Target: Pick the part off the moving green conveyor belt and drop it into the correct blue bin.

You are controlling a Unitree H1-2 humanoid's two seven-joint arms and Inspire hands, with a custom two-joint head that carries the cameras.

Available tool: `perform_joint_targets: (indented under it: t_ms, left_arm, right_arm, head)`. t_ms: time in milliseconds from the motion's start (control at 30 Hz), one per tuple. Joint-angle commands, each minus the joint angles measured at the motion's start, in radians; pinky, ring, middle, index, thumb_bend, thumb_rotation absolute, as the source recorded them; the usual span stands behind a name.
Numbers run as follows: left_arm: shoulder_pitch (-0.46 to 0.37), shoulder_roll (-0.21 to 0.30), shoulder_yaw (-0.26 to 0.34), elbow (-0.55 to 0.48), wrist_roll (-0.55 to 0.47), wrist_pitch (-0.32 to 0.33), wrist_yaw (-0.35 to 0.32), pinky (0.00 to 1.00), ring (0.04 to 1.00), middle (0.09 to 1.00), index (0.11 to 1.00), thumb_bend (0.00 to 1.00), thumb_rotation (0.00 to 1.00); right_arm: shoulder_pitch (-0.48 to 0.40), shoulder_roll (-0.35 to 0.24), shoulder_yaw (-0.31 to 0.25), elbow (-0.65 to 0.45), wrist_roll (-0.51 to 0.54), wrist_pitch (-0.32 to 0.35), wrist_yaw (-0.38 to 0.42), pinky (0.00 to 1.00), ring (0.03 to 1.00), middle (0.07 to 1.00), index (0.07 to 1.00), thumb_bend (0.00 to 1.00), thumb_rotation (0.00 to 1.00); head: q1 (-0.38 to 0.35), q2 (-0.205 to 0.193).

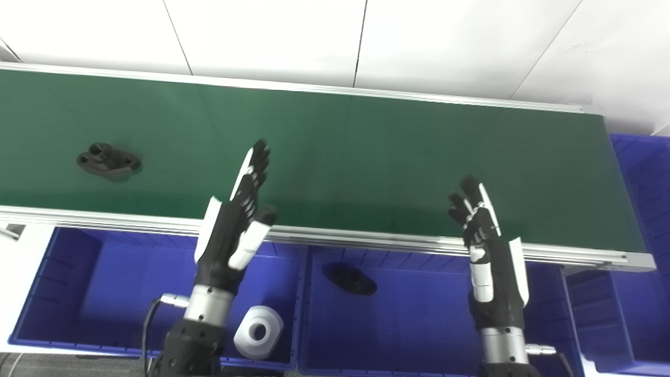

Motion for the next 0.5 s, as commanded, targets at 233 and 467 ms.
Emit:
perform_joint_targets:
  t_ms: [233,467]
  left_arm:
    - [-0.023,0.026,0.003,-0.083,-0.043,0.072,-0.030,1.00,1.000,1.000,1.000,0.78,0.89]
    - [0.063,0.025,0.004,-0.176,-0.021,0.093,-0.013,1.00,1.000,1.000,1.000,0.81,0.89]
  right_arm:
    - [0.106,0.086,0.025,-0.040,-0.058,-0.020,-0.056,0.91,0.940,0.988,0.979,0.92,1.00]
    - [0.120,0.066,0.073,-0.064,-0.026,-0.021,-0.016,0.91,0.928,0.973,0.960,0.91,1.00]
  head:
    - [0.073,0.016]
    - [0.210,0.055]
